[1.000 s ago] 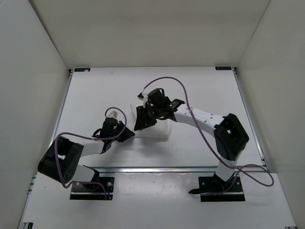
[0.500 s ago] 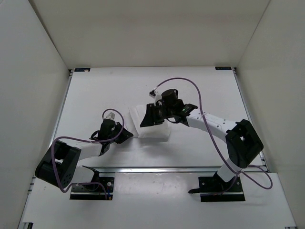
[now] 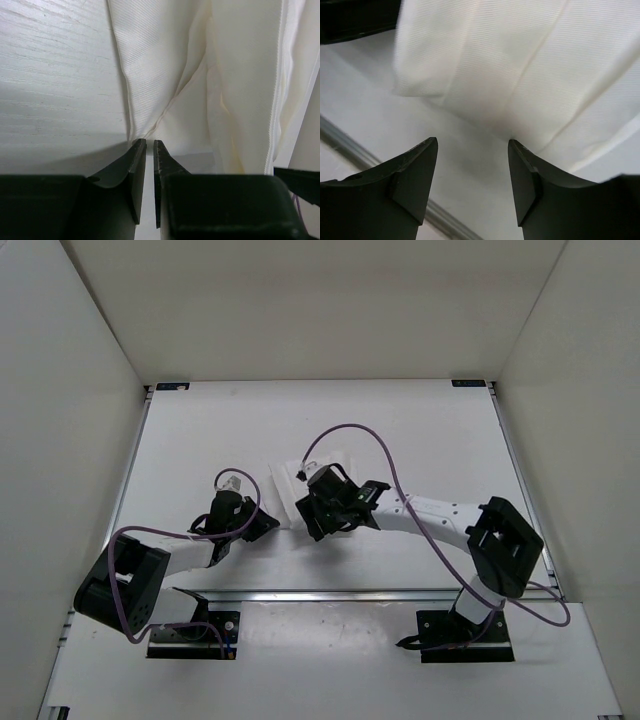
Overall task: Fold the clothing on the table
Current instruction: Fold the skirt
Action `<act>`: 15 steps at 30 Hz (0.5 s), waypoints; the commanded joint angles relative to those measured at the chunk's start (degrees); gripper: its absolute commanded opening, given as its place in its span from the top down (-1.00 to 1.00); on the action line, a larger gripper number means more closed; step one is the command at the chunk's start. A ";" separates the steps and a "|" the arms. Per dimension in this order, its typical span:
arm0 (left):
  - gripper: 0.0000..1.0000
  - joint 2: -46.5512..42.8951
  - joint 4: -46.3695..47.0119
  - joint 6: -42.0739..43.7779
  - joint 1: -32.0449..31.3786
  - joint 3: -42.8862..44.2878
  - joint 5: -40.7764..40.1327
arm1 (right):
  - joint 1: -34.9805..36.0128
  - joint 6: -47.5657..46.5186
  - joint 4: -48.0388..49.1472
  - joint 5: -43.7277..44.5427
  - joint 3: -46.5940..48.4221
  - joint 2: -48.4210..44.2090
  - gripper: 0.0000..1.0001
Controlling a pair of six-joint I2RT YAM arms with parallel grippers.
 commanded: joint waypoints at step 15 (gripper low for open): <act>0.53 0.74 -0.61 -0.01 -0.02 -1.26 0.96 | 3.44 -7.22 7.21 10.76 5.70 7.67 0.10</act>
